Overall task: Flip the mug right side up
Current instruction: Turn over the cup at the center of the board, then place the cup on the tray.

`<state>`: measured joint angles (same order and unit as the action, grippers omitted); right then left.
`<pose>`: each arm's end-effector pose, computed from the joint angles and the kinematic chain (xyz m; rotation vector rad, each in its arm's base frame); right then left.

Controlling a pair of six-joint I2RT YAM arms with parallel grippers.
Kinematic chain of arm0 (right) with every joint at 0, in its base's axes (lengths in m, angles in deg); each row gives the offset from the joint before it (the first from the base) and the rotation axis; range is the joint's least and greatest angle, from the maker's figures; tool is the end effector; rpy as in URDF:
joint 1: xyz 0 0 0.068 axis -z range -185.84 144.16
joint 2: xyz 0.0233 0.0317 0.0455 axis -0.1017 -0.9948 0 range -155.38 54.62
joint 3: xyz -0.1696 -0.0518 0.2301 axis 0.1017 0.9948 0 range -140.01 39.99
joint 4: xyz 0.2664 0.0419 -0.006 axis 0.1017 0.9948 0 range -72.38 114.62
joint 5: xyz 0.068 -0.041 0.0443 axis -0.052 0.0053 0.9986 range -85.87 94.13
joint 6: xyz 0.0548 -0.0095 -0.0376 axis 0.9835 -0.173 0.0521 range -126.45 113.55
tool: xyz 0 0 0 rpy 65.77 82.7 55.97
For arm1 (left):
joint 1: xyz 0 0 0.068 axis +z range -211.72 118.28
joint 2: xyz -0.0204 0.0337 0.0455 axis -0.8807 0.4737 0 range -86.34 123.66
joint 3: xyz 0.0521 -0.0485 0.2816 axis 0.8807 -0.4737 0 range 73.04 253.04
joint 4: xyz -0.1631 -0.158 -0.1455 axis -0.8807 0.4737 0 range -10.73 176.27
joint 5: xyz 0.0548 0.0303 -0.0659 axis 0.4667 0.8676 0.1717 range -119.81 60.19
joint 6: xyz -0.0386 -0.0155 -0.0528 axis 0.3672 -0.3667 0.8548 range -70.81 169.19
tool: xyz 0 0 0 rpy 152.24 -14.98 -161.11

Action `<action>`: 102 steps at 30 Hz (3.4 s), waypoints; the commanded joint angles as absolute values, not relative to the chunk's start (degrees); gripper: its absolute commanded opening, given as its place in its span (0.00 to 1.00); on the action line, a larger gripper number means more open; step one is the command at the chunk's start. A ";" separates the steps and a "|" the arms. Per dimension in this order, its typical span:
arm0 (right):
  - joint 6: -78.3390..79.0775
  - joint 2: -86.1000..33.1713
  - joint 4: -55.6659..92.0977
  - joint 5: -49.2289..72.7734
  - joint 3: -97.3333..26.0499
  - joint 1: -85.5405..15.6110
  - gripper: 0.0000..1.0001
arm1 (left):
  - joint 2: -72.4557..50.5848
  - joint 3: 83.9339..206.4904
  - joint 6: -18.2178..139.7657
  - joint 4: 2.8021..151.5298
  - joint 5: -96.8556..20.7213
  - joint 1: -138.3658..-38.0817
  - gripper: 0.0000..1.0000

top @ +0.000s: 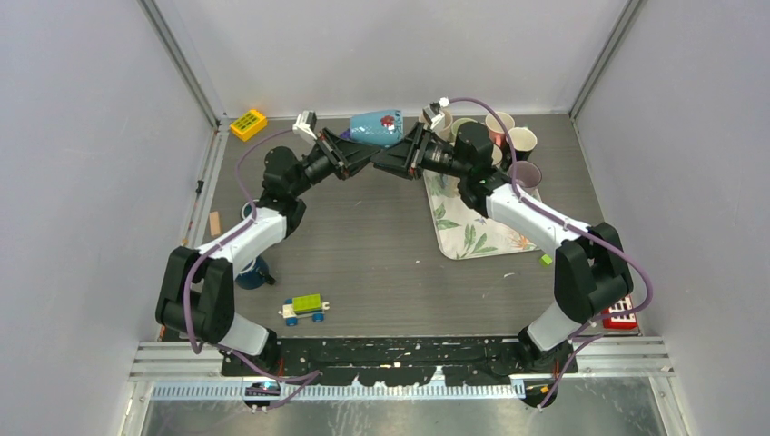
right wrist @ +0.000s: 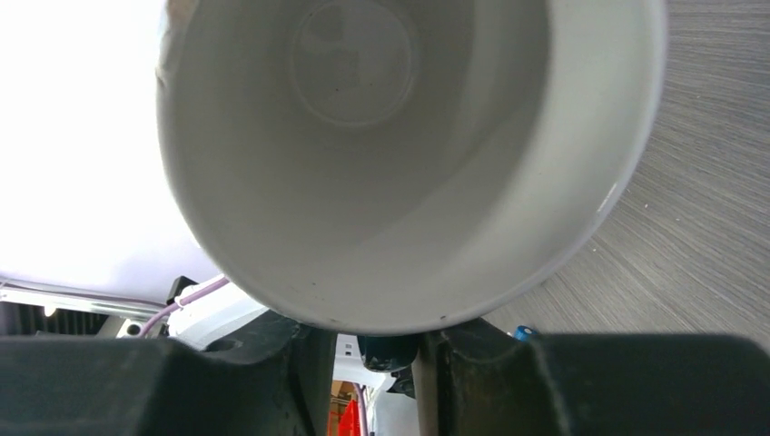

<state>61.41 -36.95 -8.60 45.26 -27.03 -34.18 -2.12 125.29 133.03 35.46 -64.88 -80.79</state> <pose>0.3334 0.2199 0.3482 -0.0449 1.8873 1.7909 0.3245 -0.1448 0.3349 -0.3283 1.6694 -1.8392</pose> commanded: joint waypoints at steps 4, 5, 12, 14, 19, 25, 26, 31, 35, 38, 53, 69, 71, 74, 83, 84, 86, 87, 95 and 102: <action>60.54 -35.55 -10.43 45.55 -29.26 -34.69 0.26 | -1.76 125.92 133.90 27.33 -66.31 -81.15 0.00; 60.15 -35.48 -9.85 45.34 -29.34 -34.75 0.23 | -1.85 125.88 133.82 27.33 -66.42 -81.15 0.00; 54.77 -33.74 -2.07 42.98 -29.99 -34.83 0.01 | -1.61 125.41 132.68 29.65 -67.43 -81.15 0.01; 50.94 -32.53 3.41 40.59 -30.34 -34.89 0.01 | -1.78 125.24 131.51 31.75 -67.31 -81.15 0.25; 41.47 -28.81 16.45 32.37 -30.89 -35.51 0.01 | -2.93 124.90 126.51 38.97 -66.16 -81.31 0.58; 33.74 -25.67 28.93 22.79 -31.53 -36.59 0.01 | -5.38 126.17 115.67 59.14 -61.85 -82.08 0.75; 32.54 -25.26 31.06 21.00 -31.68 -36.94 0.01 | -6.06 126.67 113.55 63.48 -60.42 -82.23 0.77; 28.37 -22.50 38.77 13.71 -30.71 -38.00 0.01 | -8.89 128.24 105.49 75.83 -55.41 -82.29 0.82; 26.61 -19.32 44.77 8.46 -29.40 -38.22 0.01 | -10.63 128.99 101.32 81.41 -53.54 -82.40 0.85; 25.86 -16.67 48.79 5.50 -28.01 -38.33 0.01 | -11.31 129.15 99.89 83.50 -53.42 -82.37 0.86; 26.48 -4.78 67.02 -10.95 -18.86 -38.33 0.01 | -13.89 130.63 95.60 85.60 -58.26 -82.38 0.88; 34.54 -14.81 64.29 -21.39 -14.52 -33.34 0.01 | -14.57 130.35 91.98 85.60 -64.96 -82.82 0.88; 34.66 -15.98 63.70 -21.25 -13.81 -31.16 0.01 | -14.62 130.35 91.74 85.71 -65.27 -82.86 0.88; 34.51 -16.67 61.60 -21.05 -12.21 -27.59 0.01 | -14.33 130.19 91.82 85.69 -65.90 -82.82 0.88; 32.98 -20.78 56.80 -22.08 -10.81 -20.37 0.01 | -13.42 130.10 91.95 85.75 -67.18 -82.82 0.88; 32.71 -21.36 56.17 -22.14 -10.78 -19.61 0.01 | -13.26 130.15 91.91 85.69 -67.29 -82.82 0.88; 32.12 -22.46 54.72 -22.10 -10.55 -18.03 0.01 | -13.02 130.07 91.91 85.69 -67.41 -82.82 0.88; 31.79 -23.29 54.06 -21.91 -10.47 -17.22 0.01 | -13.04 129.99 91.92 85.69 -67.45 -82.82 0.88; 29.85 -27.46 50.29 -19.10 -11.44 -12.58 0.01 | -12.27 129.86 92.08 85.65 -67.94 -82.82 0.88; 28.46 -30.42 50.80 -17.92 -14.61 -10.71 0.21 | -12.03 129.74 92.14 85.62 -67.95 -82.81 0.89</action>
